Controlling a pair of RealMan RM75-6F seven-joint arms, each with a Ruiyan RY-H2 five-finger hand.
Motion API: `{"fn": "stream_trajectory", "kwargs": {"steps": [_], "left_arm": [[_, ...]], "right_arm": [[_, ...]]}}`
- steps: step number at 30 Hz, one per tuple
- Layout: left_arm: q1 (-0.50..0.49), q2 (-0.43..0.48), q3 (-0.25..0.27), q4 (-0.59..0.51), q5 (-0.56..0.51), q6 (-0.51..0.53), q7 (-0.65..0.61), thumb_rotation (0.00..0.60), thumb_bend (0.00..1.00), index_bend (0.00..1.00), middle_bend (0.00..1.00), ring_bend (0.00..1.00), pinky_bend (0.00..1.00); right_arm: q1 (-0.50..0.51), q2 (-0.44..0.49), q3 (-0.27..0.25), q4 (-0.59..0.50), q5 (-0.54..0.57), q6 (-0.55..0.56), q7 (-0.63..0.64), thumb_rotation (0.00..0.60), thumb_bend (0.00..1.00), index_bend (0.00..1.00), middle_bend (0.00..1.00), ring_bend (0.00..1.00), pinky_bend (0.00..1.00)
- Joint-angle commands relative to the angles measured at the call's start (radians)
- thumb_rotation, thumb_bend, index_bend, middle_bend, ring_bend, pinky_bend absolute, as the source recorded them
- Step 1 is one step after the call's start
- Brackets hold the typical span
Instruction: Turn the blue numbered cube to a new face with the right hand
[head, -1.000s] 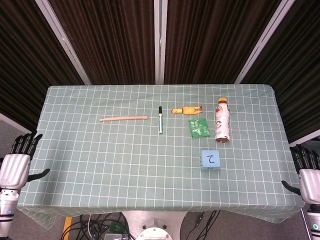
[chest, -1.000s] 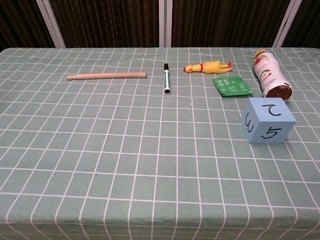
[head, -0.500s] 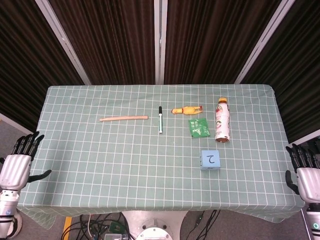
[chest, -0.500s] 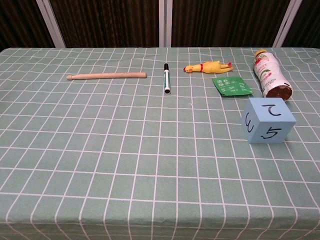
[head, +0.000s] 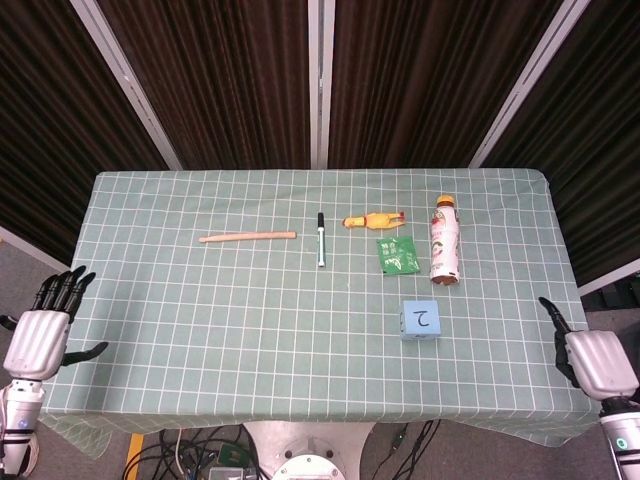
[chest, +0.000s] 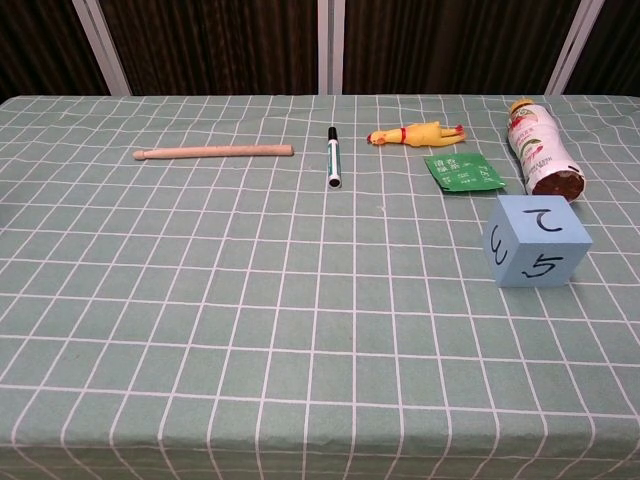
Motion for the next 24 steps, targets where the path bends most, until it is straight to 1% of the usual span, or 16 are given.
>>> {"fn": "stream_trajectory", "kwargs": {"steps": [1, 5, 11, 17, 20, 24], "left_arm": [[0.002, 0.0, 0.002, 0.003, 0.001, 0.001, -0.005, 0.6, 0.02, 0.03, 0.0, 0.0, 0.0], [0.006, 0.002, 0.004, 0.011, -0.005, 0.001, -0.016, 0.6, 0.02, 0.03, 0.0, 0.0, 0.0], [0.007, 0.005, 0.005, 0.027, -0.011, -0.005, -0.033, 0.6, 0.02, 0.03, 0.0, 0.0, 0.0], [0.003, -0.001, 0.006, 0.044, -0.014, -0.014, -0.049, 0.6, 0.02, 0.03, 0.0, 0.0, 0.0], [0.005, -0.002, 0.006, 0.051, -0.017, -0.014, -0.055, 0.6, 0.02, 0.03, 0.0, 0.0, 0.0], [0.006, 0.002, 0.005, 0.057, -0.022, -0.014, -0.061, 0.6, 0.02, 0.03, 0.0, 0.0, 0.0]], "right_arm": [[0.083, 0.066, -0.021, -0.104, -0.002, -0.157, -0.011, 0.6, 1.0, 0.0, 0.98, 0.84, 0.77], [0.168, 0.1, -0.014, -0.179, 0.046, -0.315, -0.039, 0.6, 1.0, 0.0, 0.99, 0.85, 0.77], [0.277, 0.108, 0.012, -0.245, 0.143, -0.501, -0.057, 0.6, 1.0, 0.0, 0.99, 0.85, 0.77], [0.388, 0.101, 0.042, -0.252, 0.249, -0.672, -0.038, 0.6, 1.0, 0.0, 0.99, 0.85, 0.77], [0.433, 0.09, 0.05, -0.243, 0.296, -0.733, -0.038, 0.6, 1.0, 0.0, 0.99, 0.86, 0.77], [0.471, 0.07, 0.051, -0.232, 0.342, -0.757, -0.068, 0.6, 1.0, 0.0, 0.99, 0.86, 0.77]]}}
